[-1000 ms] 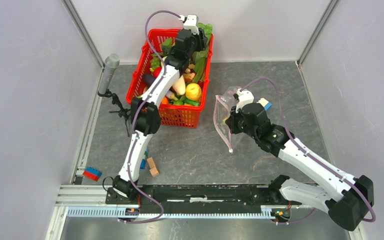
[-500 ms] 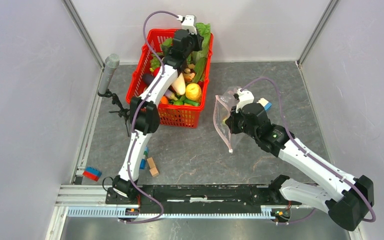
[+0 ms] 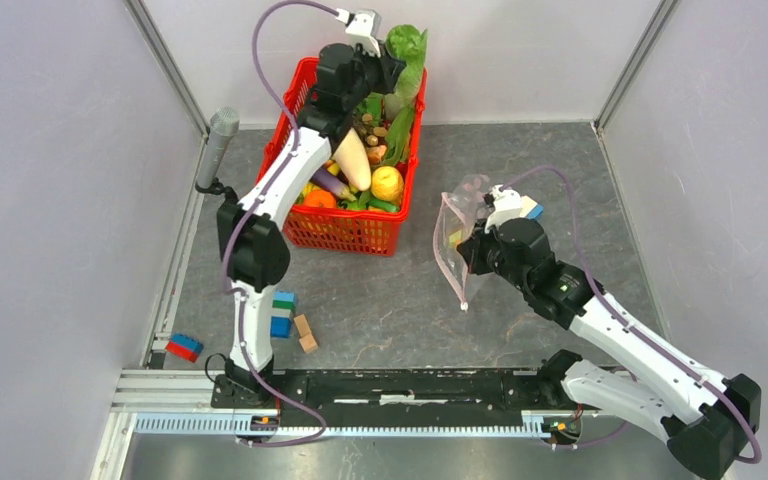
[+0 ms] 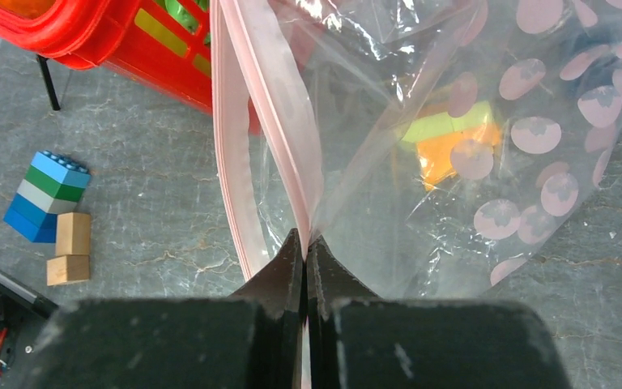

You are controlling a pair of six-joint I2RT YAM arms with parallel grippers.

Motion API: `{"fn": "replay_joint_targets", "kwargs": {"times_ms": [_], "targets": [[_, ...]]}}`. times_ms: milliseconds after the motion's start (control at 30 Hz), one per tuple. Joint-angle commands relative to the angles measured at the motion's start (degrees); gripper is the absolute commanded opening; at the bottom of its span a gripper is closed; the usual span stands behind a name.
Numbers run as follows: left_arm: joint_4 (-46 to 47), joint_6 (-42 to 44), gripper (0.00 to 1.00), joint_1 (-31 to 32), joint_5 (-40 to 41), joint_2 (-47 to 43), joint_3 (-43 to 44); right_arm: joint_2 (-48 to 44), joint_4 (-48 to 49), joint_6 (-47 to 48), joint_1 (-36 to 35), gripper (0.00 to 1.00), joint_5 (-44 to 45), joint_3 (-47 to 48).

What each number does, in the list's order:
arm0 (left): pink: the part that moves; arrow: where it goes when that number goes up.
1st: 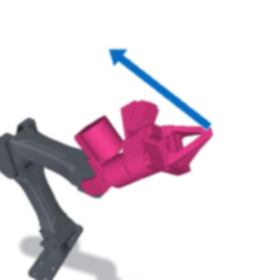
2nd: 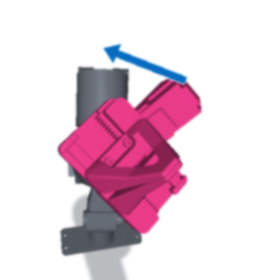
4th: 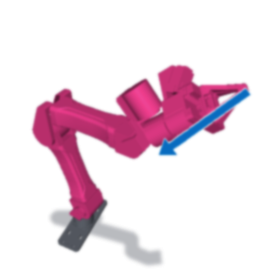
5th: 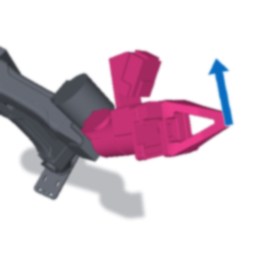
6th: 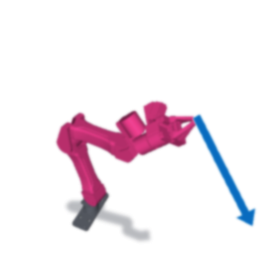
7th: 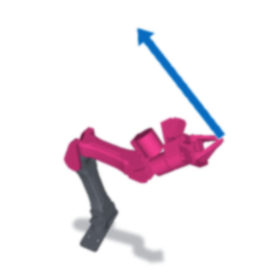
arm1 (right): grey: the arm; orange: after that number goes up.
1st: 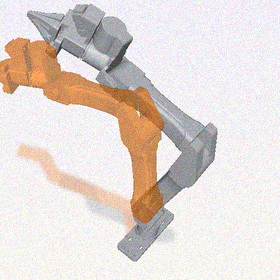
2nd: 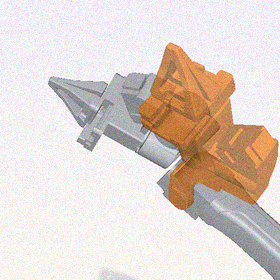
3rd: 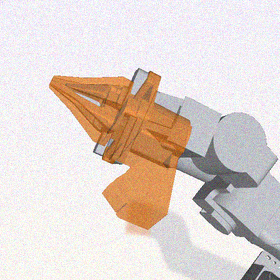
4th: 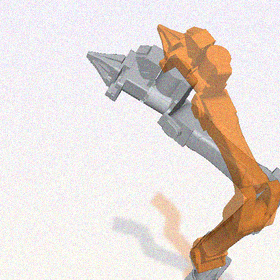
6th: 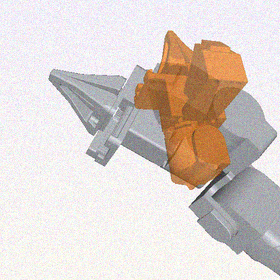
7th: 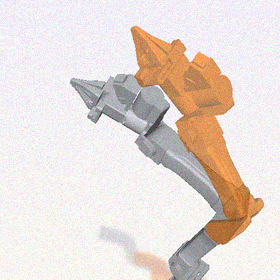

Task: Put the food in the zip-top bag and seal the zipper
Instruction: Pick up the fake vegetable from the bin, then place the fake vegetable in the zipper food storage bag.

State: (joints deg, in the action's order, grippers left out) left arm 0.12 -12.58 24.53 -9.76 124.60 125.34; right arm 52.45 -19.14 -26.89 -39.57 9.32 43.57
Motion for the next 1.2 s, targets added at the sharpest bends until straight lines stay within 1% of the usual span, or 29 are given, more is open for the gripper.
{"fn": "replay_joint_targets", "kwargs": {"times_ms": [0, 133, 267, 367, 467, 633, 767, 967, 1100, 1167], "targets": [[9.82, -0.91, 0.02, 0.95, -5.51, -12.93, -5.73, -2.75, 3.02, -2.30, 0.31, 0.00, 0.94, -1.16], [14.82, -2.75, 0.02, 0.96, -8.56, -19.33, -13.98, -4.76, 3.17, -3.28, 0.28, 0.00, 1.47, -2.31], [17.74, -4.74, 0.02, 0.96, -12.91, -25.52, -19.70, -6.54, 4.69, -4.61, 0.28, 0.00, 1.53, -3.99], [22.35, -6.84, 0.02, 0.96, -15.95, -29.93, -25.36, -7.09, 5.78, -5.50, 0.33, 0.00, 0.95, -4.63], [24.92, -9.17, 0.02, 0.95, -18.58, -33.98, -29.37, -7.09, 6.47, -5.58, 0.29, 0.00, 0.71, -4.23], [30.27, -14.31, 0.02, 1.00, -21.94, -41.05, -36.21, -5.36, 6.34, -4.92, 0.29, 0.00, 0.25, -1.09], [34.74, -17.76, 0.02, 0.95, -24.09, -48.09, -41.72, -1.63, 4.19, -4.63, 0.36, 0.00, -0.03, 3.46], [35.38, -21.72, 0.02, 1.04, -25.49, -56.54, -48.97, 2.66, 4.35, -4.31, 0.63, 0.00, -2.10, 8.66], [44.01, -29.00, 0.02, 1.04, -23.99, -60.05, -56.14, 4.43, 4.69, -4.25, 0.99, 0.00, -3.82, 10.71], [46.60, -30.83, 0.02, 1.13, -24.09, -60.67, -58.59, 4.68, 5.34, -4.52, 1.16, 0.00, -4.81, 10.92]]}}
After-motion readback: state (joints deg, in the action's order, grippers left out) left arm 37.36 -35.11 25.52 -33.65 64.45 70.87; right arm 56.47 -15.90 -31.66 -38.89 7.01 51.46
